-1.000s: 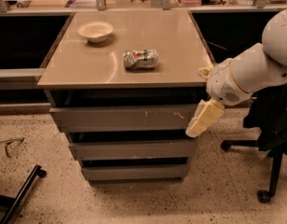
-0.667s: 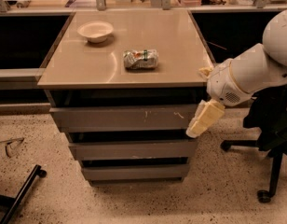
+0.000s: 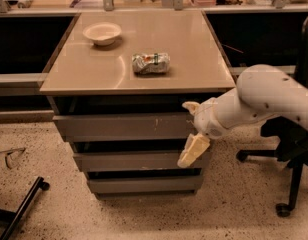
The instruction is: Open top drawer
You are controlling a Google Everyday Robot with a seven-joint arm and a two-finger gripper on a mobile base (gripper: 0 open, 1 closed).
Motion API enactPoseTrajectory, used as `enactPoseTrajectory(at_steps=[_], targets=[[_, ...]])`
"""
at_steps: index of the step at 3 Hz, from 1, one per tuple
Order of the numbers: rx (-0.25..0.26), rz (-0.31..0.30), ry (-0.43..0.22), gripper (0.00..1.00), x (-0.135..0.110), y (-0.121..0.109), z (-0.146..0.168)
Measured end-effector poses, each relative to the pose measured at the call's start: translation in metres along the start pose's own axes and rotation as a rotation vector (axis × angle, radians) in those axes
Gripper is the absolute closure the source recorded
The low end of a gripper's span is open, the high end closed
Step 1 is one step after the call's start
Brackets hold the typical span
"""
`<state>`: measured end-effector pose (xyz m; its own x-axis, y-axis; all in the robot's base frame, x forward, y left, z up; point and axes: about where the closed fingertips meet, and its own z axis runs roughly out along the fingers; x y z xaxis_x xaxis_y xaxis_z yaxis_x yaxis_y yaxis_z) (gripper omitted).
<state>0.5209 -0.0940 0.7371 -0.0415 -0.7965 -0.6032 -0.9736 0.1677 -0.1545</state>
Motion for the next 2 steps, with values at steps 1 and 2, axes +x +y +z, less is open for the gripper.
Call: enactPoseTrajectory(at_steps=[1, 2], targets=[[0.019, -0.007, -0.01, 0.0, 0.0184, -0.0095, 0.046], [0.019, -0.007, -0.011, 0.0, 0.0184, -0.0095, 0.046]])
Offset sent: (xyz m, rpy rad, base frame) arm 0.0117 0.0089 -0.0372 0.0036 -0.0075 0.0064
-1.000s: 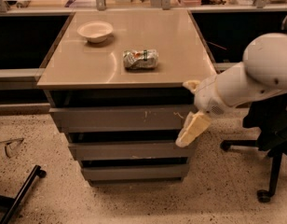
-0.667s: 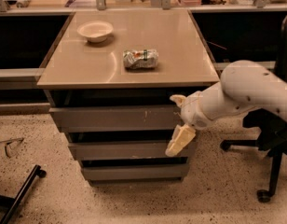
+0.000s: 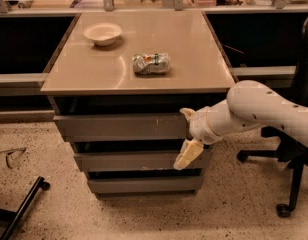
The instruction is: Open top drawer
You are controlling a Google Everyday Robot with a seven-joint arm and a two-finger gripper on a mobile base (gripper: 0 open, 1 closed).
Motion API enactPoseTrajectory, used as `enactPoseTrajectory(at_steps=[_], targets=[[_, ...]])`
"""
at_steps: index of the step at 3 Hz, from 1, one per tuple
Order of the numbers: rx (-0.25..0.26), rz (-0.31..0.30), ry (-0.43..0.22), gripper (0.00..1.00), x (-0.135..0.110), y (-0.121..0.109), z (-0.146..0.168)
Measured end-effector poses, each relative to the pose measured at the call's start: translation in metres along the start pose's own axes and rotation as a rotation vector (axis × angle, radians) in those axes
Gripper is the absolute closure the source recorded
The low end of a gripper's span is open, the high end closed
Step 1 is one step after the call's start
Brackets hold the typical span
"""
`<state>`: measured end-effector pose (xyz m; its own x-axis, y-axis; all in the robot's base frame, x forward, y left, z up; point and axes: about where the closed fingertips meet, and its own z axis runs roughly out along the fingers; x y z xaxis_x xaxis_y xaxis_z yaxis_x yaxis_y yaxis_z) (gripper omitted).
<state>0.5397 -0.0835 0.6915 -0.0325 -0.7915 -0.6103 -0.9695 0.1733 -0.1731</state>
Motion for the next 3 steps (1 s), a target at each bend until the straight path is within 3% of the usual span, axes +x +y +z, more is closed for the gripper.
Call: enactPoseTrajectory(at_steps=[1, 3], targets=[[0.014, -0.001, -0.008, 0.0, 0.0, -0.004, 0.003], [0.129, -0.009, 0.068, 0.0, 0.012, -0.035, 0.023]])
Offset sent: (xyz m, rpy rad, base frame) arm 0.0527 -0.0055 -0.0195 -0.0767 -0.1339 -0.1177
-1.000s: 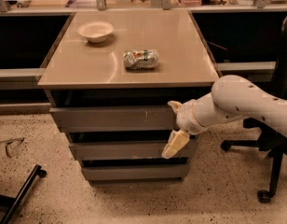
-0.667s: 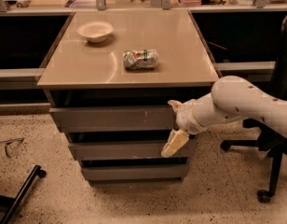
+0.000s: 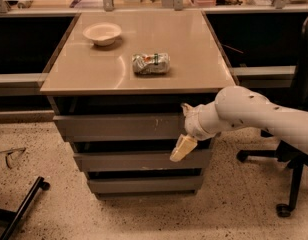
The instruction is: Open top drawer
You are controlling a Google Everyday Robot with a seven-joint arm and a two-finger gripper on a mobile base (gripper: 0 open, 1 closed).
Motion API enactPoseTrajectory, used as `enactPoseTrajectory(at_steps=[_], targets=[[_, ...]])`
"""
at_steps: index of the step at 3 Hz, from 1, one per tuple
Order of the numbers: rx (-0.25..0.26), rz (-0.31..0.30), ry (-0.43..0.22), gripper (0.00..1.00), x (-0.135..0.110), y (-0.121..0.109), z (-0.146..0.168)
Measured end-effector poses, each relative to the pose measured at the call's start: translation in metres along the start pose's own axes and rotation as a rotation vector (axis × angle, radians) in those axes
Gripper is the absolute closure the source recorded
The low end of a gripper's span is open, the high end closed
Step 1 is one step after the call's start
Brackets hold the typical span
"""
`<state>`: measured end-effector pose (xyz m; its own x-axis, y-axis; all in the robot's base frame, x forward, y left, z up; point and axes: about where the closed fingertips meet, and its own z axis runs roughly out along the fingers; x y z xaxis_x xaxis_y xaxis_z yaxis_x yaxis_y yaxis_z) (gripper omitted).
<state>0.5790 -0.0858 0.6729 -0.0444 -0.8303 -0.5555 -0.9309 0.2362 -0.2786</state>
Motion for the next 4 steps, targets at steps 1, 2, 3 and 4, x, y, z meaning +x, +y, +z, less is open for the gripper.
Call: enactPoseTrajectory(at_steps=[1, 2, 3, 4], targets=[[0.02, -0.009, 0.047, 0.0, 0.004, -0.009, 0.012], [0.0, -0.016, 0.087, 0.0, 0.007, -0.01, 0.033], [-0.045, -0.04, 0.105, 0.0, 0.002, -0.007, 0.053], [-0.088, -0.05, 0.101, 0.0, -0.002, 0.004, 0.06]])
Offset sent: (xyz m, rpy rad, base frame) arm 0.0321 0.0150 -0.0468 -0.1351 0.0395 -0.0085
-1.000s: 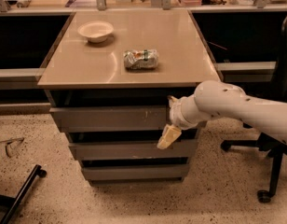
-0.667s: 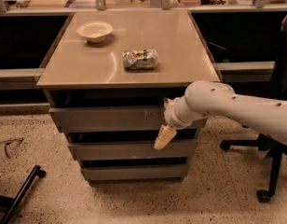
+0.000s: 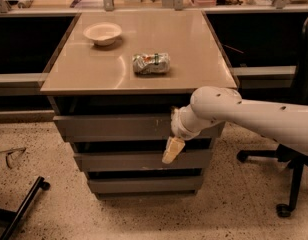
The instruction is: Open top drawer
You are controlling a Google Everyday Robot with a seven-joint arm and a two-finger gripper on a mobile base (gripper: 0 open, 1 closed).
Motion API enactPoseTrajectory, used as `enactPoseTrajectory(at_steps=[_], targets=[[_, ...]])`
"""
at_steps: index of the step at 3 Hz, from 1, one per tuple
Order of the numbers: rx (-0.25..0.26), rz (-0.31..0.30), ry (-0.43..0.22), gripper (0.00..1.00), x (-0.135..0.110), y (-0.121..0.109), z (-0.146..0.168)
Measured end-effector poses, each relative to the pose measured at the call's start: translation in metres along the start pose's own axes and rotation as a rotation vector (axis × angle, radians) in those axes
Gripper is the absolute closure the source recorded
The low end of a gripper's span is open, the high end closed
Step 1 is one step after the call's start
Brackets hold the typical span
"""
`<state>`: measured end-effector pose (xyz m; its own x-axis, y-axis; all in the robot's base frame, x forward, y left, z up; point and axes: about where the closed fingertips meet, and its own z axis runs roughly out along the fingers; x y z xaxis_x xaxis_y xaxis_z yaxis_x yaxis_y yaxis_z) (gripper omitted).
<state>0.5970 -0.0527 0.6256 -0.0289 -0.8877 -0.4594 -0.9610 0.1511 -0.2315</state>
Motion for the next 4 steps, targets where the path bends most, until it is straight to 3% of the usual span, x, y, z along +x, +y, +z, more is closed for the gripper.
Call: enactPoseTrajectory(at_steps=[1, 3, 4], targets=[[-0.04, 0.015, 0.001, 0.0, 0.003, 0.024, -0.014], [-0.056, 0.003, 0.015, 0.0, -0.008, 0.03, -0.026], [-0.075, -0.054, 0.06, 0.0, -0.026, 0.079, -0.076]])
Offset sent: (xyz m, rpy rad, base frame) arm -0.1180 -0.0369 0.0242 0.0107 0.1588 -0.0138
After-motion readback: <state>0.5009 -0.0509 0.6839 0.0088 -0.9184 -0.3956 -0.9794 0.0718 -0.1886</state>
